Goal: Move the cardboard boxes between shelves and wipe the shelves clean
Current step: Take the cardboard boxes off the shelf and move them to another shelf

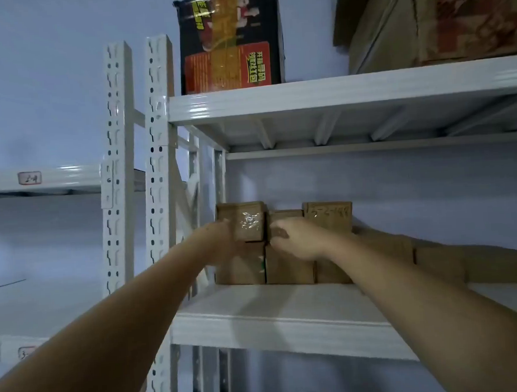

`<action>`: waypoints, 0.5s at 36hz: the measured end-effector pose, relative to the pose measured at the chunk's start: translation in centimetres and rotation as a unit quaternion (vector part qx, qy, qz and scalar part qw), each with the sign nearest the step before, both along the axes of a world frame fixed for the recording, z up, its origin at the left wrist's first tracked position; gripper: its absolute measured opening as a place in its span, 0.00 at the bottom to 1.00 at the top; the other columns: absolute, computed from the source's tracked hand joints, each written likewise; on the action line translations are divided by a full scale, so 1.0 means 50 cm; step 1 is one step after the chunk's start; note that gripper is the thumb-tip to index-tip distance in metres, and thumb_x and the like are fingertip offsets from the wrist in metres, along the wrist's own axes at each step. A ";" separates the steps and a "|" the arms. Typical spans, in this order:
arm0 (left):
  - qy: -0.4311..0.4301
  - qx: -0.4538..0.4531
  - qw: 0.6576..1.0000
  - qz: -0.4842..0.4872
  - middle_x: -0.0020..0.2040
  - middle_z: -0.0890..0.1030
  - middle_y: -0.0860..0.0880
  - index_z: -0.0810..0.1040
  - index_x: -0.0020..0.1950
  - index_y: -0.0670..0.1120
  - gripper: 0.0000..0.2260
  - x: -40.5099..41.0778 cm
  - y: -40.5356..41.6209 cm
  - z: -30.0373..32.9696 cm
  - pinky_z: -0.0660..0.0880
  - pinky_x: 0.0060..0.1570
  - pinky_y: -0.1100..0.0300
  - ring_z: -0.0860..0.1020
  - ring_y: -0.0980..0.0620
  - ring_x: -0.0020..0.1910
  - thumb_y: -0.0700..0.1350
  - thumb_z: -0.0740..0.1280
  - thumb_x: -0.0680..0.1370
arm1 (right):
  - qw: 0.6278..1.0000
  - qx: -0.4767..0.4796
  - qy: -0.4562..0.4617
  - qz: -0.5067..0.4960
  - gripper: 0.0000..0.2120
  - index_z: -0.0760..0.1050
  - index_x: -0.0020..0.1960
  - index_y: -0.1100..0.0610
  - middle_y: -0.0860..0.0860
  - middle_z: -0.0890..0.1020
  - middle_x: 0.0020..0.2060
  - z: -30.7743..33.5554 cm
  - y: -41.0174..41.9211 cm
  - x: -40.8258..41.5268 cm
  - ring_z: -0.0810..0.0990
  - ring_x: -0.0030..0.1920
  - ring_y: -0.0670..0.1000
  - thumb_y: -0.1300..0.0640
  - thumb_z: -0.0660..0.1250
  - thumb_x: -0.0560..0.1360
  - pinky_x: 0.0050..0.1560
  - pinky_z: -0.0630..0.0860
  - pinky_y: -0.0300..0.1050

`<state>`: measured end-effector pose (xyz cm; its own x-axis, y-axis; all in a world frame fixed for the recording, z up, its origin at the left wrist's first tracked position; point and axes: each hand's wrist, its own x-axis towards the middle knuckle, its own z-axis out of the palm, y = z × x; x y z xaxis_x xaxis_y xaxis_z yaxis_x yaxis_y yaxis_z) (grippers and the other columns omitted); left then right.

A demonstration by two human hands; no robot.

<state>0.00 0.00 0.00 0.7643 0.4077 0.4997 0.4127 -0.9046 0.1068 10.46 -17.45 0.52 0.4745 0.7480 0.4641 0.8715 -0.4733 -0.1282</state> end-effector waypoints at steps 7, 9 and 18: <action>-0.164 -0.171 0.971 -0.042 0.65 0.79 0.42 0.72 0.73 0.45 0.27 0.116 0.099 0.031 0.77 0.61 0.45 0.79 0.42 0.59 0.60 0.62 0.80 | 0.987 0.141 0.067 -0.035 0.18 0.75 0.69 0.58 0.56 0.78 0.67 0.036 0.119 0.060 0.75 0.68 0.58 0.51 0.63 0.83 0.64 0.72 0.47; -0.228 -0.243 0.942 -0.033 0.72 0.73 0.41 0.64 0.78 0.43 0.32 0.159 0.131 0.035 0.75 0.64 0.41 0.75 0.38 0.66 0.61 0.62 0.80 | 0.979 0.178 0.090 -0.040 0.18 0.74 0.69 0.60 0.57 0.78 0.67 0.043 0.154 0.078 0.75 0.68 0.59 0.52 0.63 0.83 0.64 0.71 0.48; -0.345 -0.524 0.774 -0.084 0.78 0.68 0.41 0.62 0.81 0.45 0.38 0.299 0.179 0.025 0.63 0.73 0.46 0.69 0.40 0.75 0.70 0.51 0.81 | 0.955 0.248 0.155 -0.037 0.30 0.59 0.80 0.61 0.57 0.65 0.78 0.050 0.264 0.130 0.65 0.77 0.57 0.50 0.62 0.83 0.72 0.63 0.45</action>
<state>14.96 8.96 1.25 0.5485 0.7896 0.2753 -0.1839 -0.2072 0.9609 16.96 -4.24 3.02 0.6901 0.4311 0.5813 0.7214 -0.3454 -0.6002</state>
